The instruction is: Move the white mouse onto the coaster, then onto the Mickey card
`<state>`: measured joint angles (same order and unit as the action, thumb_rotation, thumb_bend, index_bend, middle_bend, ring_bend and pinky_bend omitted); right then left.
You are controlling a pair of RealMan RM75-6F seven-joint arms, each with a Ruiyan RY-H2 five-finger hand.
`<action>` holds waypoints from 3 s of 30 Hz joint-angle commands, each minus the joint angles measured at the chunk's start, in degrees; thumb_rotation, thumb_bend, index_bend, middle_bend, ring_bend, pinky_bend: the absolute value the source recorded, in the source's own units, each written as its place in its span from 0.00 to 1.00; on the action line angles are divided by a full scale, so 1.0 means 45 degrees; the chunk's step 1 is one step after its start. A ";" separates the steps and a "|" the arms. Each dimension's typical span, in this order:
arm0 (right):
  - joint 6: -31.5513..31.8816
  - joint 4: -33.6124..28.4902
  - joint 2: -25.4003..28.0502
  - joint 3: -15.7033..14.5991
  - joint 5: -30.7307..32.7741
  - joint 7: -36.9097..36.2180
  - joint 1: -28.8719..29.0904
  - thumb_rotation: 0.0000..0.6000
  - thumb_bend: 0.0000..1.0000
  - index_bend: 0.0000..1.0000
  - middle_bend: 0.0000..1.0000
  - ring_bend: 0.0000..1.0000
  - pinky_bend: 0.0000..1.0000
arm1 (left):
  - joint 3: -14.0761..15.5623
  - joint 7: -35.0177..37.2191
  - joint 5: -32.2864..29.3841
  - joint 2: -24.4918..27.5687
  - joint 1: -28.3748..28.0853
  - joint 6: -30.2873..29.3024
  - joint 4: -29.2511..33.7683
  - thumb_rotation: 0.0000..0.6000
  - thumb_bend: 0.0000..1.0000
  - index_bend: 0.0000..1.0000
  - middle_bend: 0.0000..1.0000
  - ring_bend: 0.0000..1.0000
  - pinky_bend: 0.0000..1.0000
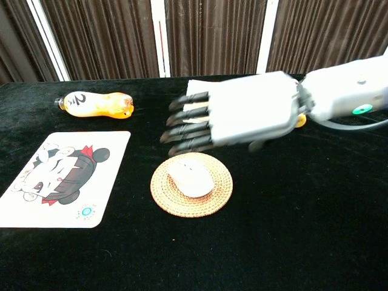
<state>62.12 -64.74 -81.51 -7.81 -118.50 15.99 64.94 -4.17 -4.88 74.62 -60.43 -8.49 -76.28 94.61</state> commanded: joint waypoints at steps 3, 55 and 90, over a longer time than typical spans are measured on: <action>0.2507 -0.2065 0.2700 0.0193 0.2349 0.0699 -0.3065 1.00 0.00 0.00 0.00 0.00 0.00 | 0.0030 -0.0212 0.0650 -0.0294 -0.0320 0.0047 -0.0019 1.00 0.05 0.00 0.00 0.00 0.00; 0.6097 -0.6068 0.5221 0.1996 0.9502 -0.3705 -1.2798 1.00 0.00 0.00 0.00 0.00 0.00 | -0.0821 -0.8244 -0.2487 -0.7912 -1.1711 0.8548 -0.3055 1.00 0.11 0.29 0.15 0.19 0.21; 0.5145 -0.6114 0.4828 0.2860 0.9512 -0.2570 -1.3159 1.00 0.00 0.00 0.00 0.00 0.00 | 0.4491 0.0689 0.8775 -0.5337 -1.1895 0.2695 -0.7721 1.00 0.13 0.66 0.46 0.49 0.48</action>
<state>85.40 -92.17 -59.67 4.99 -75.77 4.20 5.73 10.03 -7.91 106.97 -87.03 -63.34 -56.26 67.43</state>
